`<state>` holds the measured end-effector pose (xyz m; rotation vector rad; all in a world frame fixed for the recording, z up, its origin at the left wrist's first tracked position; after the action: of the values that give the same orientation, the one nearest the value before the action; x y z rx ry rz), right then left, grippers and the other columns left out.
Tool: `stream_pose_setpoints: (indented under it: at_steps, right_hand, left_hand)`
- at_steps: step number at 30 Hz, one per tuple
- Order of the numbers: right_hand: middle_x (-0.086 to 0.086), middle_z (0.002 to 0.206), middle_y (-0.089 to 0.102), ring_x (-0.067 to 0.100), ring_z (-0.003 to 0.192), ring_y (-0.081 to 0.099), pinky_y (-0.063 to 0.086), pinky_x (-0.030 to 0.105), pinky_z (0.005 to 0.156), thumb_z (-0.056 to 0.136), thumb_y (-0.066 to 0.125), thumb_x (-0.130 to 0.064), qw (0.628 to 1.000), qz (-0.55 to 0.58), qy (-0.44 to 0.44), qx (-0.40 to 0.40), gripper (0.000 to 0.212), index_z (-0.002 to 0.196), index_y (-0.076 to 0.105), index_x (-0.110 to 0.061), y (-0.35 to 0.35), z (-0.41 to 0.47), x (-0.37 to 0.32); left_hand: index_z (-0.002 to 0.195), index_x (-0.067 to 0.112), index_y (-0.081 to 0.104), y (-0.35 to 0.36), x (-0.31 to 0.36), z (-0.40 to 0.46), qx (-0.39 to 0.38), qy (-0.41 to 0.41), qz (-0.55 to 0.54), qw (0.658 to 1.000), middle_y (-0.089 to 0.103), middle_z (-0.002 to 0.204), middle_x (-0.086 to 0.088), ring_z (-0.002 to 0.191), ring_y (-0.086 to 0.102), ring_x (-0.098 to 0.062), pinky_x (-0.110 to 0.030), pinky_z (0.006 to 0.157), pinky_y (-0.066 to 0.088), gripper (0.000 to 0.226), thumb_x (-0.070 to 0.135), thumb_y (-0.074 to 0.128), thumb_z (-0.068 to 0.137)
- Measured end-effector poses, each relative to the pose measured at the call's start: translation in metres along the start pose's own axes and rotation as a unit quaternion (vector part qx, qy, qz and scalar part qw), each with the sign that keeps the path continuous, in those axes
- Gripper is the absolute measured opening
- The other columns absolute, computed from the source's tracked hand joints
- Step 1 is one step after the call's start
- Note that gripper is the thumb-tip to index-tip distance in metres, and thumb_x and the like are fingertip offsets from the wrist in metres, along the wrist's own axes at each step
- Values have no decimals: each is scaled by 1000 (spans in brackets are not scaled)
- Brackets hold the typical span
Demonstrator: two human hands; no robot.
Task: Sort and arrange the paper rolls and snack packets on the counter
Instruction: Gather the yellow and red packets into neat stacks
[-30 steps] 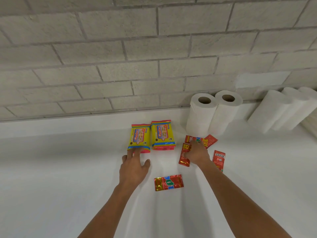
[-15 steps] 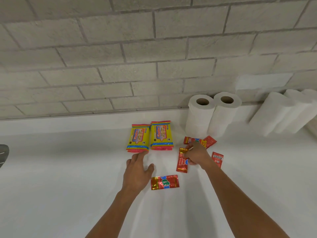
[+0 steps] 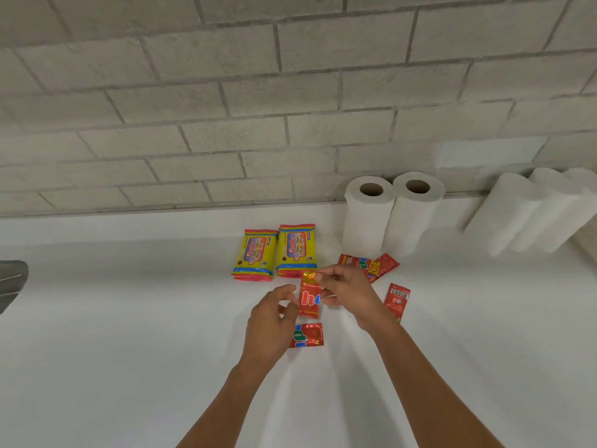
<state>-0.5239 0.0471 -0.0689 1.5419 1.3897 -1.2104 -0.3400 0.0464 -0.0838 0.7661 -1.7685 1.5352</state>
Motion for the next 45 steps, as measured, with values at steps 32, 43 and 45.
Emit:
stream_pose_setpoints:
  at_steps: [32,43,45]
  right_hand:
    - [-12,85,71,3,75,65,51,17,70,91,68,-19,986,-138,-28,93,9,94,73,-25,142,-7,11]
    - [-10,95,72,2,88,66,45,2,69,92,68,-18,971,-194,-5,140,11,97,73,-25,148,-1,16]
    - [-11,95,71,2,89,65,45,2,70,93,67,-17,969,-201,-1,146,12,100,74,-22,148,0,18]
  left_hand:
    - [102,24,70,-215,-151,127,62,-37,-33,997,70,95,6,89,65,-14,-22,71,44,14,24,58,95]
    - [111,19,74,-238,-201,219,57,-81,30,995,74,104,-3,99,65,-26,-33,79,47,27,31,58,93]
    - [110,19,75,-239,-206,228,58,-88,40,994,74,104,-5,100,64,-28,-32,77,45,26,28,58,92]
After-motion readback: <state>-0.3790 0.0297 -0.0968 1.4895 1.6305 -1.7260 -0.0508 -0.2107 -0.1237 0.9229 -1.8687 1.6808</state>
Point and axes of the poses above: each hand's wrist, its own z-axis towards the middle knuckle, its own y-axis out of the palm, x = y × z, the point moved 6 cm from there along z, towards the middle knuckle
